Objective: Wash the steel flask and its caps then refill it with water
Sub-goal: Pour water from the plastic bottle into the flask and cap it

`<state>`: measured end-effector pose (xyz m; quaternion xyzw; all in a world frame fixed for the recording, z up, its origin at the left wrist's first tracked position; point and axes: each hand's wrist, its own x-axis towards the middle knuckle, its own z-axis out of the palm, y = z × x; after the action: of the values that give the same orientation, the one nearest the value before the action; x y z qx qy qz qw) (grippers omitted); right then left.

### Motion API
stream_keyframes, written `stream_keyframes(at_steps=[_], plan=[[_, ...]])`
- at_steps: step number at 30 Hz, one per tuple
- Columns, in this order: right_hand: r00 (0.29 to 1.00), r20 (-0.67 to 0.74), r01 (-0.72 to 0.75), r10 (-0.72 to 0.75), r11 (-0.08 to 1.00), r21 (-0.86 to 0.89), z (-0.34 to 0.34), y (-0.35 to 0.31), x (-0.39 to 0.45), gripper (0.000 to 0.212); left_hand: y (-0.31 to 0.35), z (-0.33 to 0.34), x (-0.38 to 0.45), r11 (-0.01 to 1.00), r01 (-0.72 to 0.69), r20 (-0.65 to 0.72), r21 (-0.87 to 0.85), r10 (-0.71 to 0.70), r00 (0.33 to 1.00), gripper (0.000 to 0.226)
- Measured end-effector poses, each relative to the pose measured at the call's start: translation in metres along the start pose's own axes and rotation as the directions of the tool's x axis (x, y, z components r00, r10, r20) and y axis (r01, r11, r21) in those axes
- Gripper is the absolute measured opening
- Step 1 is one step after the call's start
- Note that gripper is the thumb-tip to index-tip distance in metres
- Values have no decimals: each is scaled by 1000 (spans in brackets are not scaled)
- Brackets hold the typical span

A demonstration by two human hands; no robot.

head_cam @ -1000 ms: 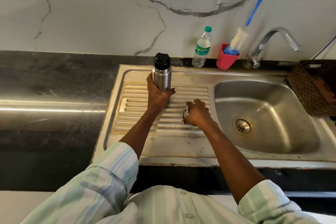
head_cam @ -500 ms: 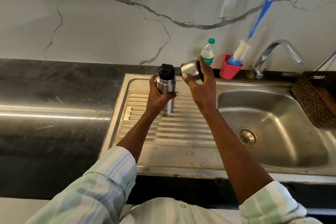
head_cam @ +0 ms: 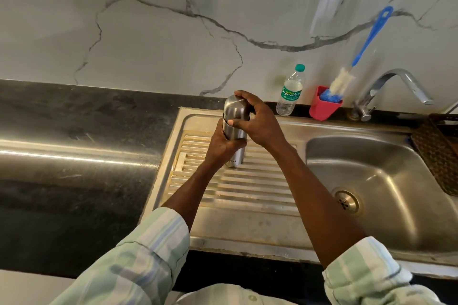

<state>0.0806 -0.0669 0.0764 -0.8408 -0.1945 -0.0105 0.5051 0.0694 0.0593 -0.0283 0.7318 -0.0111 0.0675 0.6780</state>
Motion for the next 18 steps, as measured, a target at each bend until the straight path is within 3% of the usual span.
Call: stream_keyframes(at_steps=[5,7,10,13,16,18], plan=[[975,208,-124,82,972,200,-25,1,6,67,2,0,-1,1000,-19,5,16,19,1000,68],[985,144,-117,94,980,162,-25,3,8,67,1,1,-1,999,-25,0,21,25,1000,69],[994,29,-108,107,994,27,-16,4,6,85,-2,1,0,1000,-25,-9,17,25,1000,67],[989,96,-114,110,993,39,-15,4,4,95,-2,1,0,999,-25,-9,21,25,1000,64],[979,178,-128,95,975,184,-18,0,6,73,-3,2,1,999,-9,-12,35,9,1000,67],[992,85,-107,96,986,129,-15,-1,7,65,-5,1,2,1000,6,-10,30,-5,1000,69]])
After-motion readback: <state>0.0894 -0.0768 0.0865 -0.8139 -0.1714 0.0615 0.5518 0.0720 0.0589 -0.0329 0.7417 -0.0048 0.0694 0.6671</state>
